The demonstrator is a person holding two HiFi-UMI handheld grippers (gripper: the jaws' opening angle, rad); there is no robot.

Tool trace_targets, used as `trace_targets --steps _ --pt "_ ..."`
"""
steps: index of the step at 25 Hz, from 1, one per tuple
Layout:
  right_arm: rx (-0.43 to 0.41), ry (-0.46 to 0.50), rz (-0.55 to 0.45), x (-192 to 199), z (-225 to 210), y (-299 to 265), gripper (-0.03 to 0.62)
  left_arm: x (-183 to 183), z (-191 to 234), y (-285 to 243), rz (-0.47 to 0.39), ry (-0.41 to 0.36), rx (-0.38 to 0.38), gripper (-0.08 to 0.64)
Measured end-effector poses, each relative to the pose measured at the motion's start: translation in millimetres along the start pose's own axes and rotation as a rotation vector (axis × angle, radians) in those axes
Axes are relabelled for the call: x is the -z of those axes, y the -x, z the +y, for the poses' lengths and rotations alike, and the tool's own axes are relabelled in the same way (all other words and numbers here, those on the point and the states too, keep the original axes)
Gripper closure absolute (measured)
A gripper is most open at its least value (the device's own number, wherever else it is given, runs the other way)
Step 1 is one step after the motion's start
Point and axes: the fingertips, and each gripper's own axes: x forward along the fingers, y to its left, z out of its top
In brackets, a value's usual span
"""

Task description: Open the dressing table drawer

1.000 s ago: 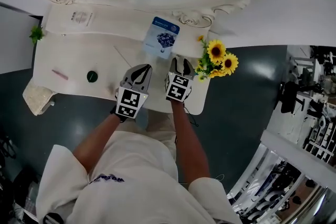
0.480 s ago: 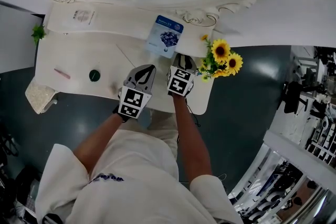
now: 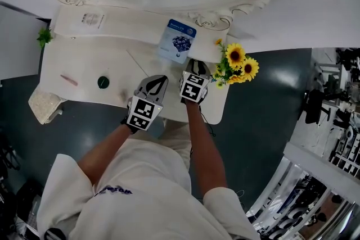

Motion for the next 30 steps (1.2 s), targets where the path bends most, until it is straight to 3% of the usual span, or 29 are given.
trace_targets --steps 30 --pt "-0.027 0.005 0.024 11 1 5 0.492 4 -13 6 -0.004 -0.013 0.014 0.551"
